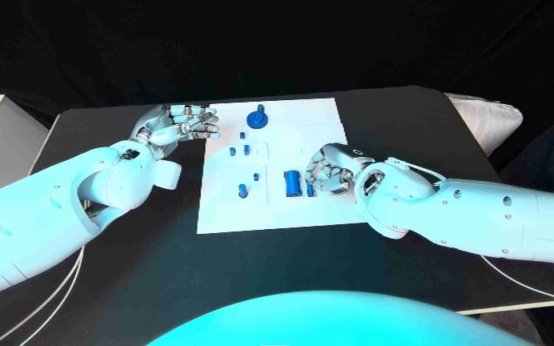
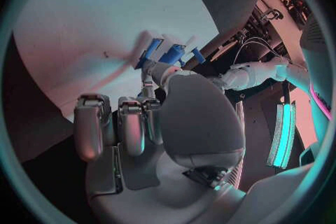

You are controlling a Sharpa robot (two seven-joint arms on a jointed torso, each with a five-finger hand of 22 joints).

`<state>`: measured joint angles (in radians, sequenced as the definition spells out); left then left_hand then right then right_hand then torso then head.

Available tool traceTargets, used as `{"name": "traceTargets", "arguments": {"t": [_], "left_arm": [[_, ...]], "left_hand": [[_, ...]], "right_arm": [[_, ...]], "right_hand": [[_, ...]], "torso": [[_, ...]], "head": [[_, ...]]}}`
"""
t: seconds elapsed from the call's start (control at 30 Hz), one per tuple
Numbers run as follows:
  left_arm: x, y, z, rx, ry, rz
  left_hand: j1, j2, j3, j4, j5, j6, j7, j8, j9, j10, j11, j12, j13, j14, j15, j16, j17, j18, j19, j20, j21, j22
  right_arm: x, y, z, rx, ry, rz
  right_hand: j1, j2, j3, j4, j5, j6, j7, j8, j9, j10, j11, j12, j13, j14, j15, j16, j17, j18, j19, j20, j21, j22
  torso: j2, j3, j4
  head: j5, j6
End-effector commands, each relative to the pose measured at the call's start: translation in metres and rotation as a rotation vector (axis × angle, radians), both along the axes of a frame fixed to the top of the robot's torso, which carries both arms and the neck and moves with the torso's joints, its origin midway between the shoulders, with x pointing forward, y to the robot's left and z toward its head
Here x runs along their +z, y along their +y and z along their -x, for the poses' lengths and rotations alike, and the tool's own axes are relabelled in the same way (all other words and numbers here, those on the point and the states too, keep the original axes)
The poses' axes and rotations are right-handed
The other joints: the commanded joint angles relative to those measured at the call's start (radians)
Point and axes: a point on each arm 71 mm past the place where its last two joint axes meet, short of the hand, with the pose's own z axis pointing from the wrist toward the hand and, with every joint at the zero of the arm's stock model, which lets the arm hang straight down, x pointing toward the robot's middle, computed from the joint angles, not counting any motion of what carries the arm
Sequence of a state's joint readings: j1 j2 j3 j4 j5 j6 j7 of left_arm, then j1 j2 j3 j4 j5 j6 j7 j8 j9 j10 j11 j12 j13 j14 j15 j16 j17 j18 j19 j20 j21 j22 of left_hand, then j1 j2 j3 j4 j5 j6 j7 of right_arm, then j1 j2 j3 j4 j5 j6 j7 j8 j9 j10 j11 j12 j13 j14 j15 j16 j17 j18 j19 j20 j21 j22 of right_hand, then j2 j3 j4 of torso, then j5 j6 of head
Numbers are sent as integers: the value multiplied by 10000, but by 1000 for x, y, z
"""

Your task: Assemble the parts on the task board

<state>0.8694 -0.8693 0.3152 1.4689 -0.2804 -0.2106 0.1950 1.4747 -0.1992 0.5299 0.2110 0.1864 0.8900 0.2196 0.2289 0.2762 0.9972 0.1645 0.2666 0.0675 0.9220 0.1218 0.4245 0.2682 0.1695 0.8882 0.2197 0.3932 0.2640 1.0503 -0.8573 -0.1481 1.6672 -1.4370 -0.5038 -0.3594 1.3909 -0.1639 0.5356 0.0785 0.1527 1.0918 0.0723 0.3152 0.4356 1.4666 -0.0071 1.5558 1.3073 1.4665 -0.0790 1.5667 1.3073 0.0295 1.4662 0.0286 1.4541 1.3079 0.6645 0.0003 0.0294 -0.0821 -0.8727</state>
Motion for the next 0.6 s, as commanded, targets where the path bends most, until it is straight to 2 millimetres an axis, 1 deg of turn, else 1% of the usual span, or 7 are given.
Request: {"name": "traceTargets", "arguments": {"t": [0.03,0.27,0.4,0.6], "left_arm": [[0,-2,0,-164,-41,57],[0,-2,0,-162,-35,55],[0,-2,0,-165,-34,56],[0,-3,0,-176,-43,66]], "left_hand": [[27,56,-3,75,7,56,3,53,-14,-9,9,-42,6,81,6,-47,15,111,85,2,-49,-8],[27,56,-3,75,7,56,3,53,-14,-9,9,-42,6,81,6,-47,15,111,85,2,-49,-8],[27,56,-3,75,7,56,3,53,-14,-9,9,-42,6,81,6,-47,15,111,85,2,-49,-8],[27,56,-3,75,7,56,3,53,-14,-9,9,-42,6,81,6,-47,15,111,85,2,-49,-8]], "right_arm": [[-5,-1,2,306,99,472],[-4,-1,0,331,-169,356],[-2,-1,0,292,-475,90],[8,-5,-1,169,-1388,-1114]], "right_hand": [[-17,103,82,-104,-175,-78,21,85,54,990,45,36,2574,1043,25,41,2635,-88,884,-31,60,2326],[-76,122,168,-167,-369,-128,26,157,90,994,51,43,2578,1043,33,41,2635,-90,885,-24,70,2332],[-110,125,184,-172,-429,-146,25,175,99,991,54,37,2575,1043,29,41,2635,-82,880,-25,29,2322],[-140,85,192,-205,-473,-215,48,175,98,966,72,-16,2547,1043,7,41,2635,-58,862,-37,-91,2291]], "torso": [[-4,-1,-2],[-4,0,1],[-8,-6,-12],[-10,-7,-11]], "head": [[-4,1],[-7,1],[-10,1],[-16,1]]}}
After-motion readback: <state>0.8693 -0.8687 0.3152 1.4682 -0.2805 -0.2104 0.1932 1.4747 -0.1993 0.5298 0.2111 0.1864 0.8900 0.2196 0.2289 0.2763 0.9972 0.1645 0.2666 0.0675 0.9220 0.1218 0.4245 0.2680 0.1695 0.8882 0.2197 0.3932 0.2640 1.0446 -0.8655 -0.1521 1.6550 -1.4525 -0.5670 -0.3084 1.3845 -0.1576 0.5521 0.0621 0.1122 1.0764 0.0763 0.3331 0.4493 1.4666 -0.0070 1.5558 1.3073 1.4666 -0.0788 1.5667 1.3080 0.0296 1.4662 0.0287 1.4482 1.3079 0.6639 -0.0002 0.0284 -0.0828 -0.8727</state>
